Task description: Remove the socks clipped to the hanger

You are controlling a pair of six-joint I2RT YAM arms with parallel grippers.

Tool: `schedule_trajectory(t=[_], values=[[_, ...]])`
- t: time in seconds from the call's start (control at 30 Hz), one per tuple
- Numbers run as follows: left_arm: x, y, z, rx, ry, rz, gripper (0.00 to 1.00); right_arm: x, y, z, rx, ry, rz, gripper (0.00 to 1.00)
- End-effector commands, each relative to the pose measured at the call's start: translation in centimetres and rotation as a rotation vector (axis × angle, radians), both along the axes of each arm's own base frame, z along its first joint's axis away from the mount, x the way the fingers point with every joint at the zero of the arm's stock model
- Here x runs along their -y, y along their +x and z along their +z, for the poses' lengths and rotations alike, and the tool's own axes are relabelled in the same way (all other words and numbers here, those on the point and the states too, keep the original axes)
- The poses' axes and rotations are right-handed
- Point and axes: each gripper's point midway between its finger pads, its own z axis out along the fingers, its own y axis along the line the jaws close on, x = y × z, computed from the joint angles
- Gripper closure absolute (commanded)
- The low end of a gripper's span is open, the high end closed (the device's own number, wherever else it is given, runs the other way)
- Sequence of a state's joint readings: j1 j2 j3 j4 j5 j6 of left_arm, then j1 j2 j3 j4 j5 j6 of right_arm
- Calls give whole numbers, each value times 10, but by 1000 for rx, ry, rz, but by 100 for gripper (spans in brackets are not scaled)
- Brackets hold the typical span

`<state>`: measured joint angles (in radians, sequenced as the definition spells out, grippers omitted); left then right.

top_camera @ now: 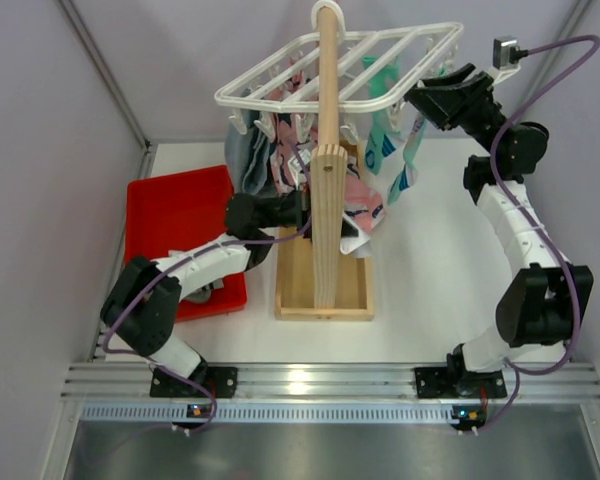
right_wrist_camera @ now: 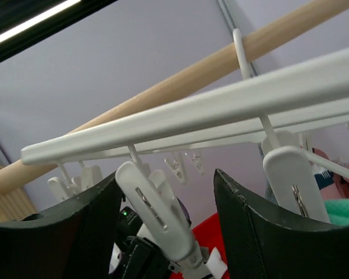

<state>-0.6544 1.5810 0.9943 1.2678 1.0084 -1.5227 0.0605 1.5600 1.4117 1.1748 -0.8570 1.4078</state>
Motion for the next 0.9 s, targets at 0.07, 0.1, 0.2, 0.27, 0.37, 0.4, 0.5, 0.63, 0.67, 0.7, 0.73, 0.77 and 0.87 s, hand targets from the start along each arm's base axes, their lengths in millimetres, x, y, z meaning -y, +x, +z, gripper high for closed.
schedule_trajectory(t=[0.07, 0.1, 0.2, 0.27, 0.37, 0.4, 0.5, 0.63, 0.67, 0.7, 0.73, 0.77, 0.87], values=[[-28, 4, -18, 209, 22, 154, 100, -5, -5, -12, -22, -105, -104, 33], [-27, 15, -35, 233, 79, 207, 100, -4, -2, -19, -42, -116, -120, 27], [-42, 28, -53, 269, 122, 383, 100, -2, 2, -34, -92, -166, -167, 18], [-58, 27, -48, 294, 104, 467, 100, 2, -1, -35, -78, -198, -228, 1], [-88, 48, -71, 246, 209, 667, 100, 10, 3, -53, -149, -262, -324, 0], [-104, 69, -80, 239, 261, 798, 100, 12, 4, -57, -171, -276, -348, 1], [-146, 96, -118, 117, 474, 1032, 100, 22, 10, -75, -234, -346, -441, 1], [-239, 109, -180, -170, 811, 1406, 100, 33, -2, -100, -318, -412, -504, 1], [-254, 109, -185, -198, 838, 1473, 100, 36, -4, -112, -343, -426, -516, 1], [-275, 109, -187, -235, 851, 1550, 100, 38, -7, -117, -348, -434, -533, 0], [-295, 105, -191, -264, 870, 1638, 100, 42, -8, -122, -362, -436, -557, 1], [-310, 102, -197, -301, 888, 1684, 100, 44, -14, -135, -391, -452, -565, 0], [-337, 95, -197, -335, 888, 1795, 100, 55, -18, -164, -457, -502, -622, 1]])
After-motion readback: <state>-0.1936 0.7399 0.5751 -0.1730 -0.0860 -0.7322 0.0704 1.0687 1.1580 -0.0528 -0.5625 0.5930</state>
